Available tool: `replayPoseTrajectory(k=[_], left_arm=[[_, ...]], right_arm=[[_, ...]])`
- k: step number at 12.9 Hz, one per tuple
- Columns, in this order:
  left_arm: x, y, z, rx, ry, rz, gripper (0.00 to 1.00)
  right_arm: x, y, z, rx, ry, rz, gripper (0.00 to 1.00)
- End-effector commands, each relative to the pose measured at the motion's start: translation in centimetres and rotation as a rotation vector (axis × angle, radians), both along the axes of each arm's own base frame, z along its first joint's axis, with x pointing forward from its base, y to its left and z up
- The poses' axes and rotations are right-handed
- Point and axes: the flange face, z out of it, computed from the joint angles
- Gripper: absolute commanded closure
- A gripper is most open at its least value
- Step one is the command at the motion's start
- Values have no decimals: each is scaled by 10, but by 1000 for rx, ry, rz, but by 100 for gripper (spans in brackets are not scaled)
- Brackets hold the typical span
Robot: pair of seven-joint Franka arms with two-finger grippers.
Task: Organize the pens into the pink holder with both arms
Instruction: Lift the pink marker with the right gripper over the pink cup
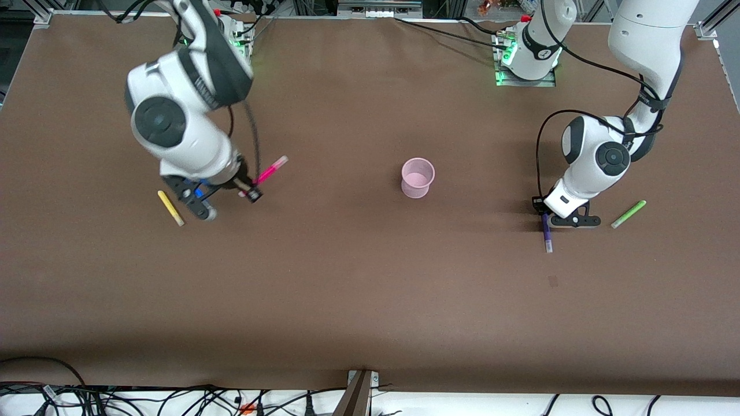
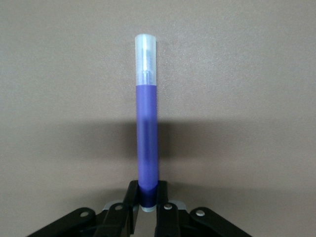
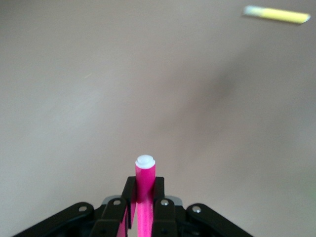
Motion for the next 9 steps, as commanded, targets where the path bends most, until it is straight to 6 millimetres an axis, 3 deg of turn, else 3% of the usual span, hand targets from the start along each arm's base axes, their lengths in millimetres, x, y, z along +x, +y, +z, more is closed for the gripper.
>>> replayPoseTrajectory(k=[1,3,4,9], left_arm=[[6,-3,-9,4,2,-4,88],[8,-3,-8,3,-1,-6,100],[8,-1,-8,3,0,-3,100],[15,2,0,-23,32,58,100]], right_arm=[[-19,73,31,5,-87,73,100],[-23,111,41,48,-194,141,100],[-24,129,41,96,-255,162,100],[-52,218,5,139,-500,363,100]])
